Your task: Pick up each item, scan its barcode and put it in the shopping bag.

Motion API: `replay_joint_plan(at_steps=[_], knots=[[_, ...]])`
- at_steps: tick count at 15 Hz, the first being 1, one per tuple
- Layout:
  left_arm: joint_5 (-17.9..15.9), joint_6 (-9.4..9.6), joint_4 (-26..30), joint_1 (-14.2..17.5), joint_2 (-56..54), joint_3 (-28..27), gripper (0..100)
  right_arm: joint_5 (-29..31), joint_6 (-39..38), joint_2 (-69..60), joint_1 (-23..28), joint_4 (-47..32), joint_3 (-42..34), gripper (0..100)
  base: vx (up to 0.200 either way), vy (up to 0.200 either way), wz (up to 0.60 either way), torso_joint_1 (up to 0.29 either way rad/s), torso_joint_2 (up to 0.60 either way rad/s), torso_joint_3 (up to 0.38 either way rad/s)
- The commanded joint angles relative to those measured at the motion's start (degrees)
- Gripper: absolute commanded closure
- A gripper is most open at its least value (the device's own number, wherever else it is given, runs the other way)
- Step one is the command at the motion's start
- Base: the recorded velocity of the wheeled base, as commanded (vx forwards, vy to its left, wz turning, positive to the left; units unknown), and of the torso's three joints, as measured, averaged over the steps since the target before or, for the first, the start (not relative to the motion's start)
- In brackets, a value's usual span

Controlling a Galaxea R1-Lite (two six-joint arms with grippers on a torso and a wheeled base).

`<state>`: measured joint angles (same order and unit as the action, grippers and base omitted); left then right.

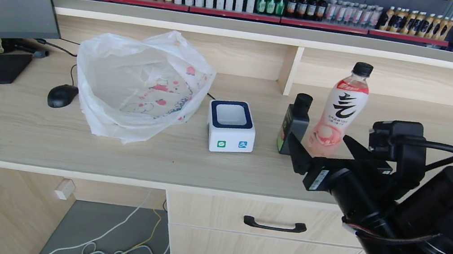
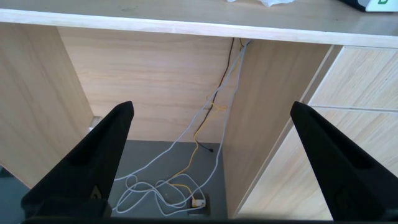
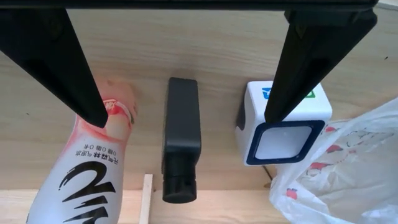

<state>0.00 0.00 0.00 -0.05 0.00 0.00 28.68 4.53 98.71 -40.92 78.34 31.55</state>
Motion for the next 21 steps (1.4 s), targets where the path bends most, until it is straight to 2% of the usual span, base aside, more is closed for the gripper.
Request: replay_joint_plan(at_steps=[1,10,21], knots=[[0.0,0.00,0.0,0.0,0.0,0.0,0,-0.1,-0.1,1.8,0.8,0.0,1.5,0,0.000,0.000,0.00,0.000,0.00,0.000],[0.0,0.00,0.0,0.0,0.0,0.0,0,-0.9,-0.8,6.8,4.3,-0.3,7.8,0,0.000,0.000,0.00,0.000,0.00,0.000],[0.0,0.00,0.0,0.0,0.0,0.0,0,-2.3,-0.8,11.2,4.9,-0.5,12.7,0,0.000,0.000,0.00,0.000,0.00,0.000]])
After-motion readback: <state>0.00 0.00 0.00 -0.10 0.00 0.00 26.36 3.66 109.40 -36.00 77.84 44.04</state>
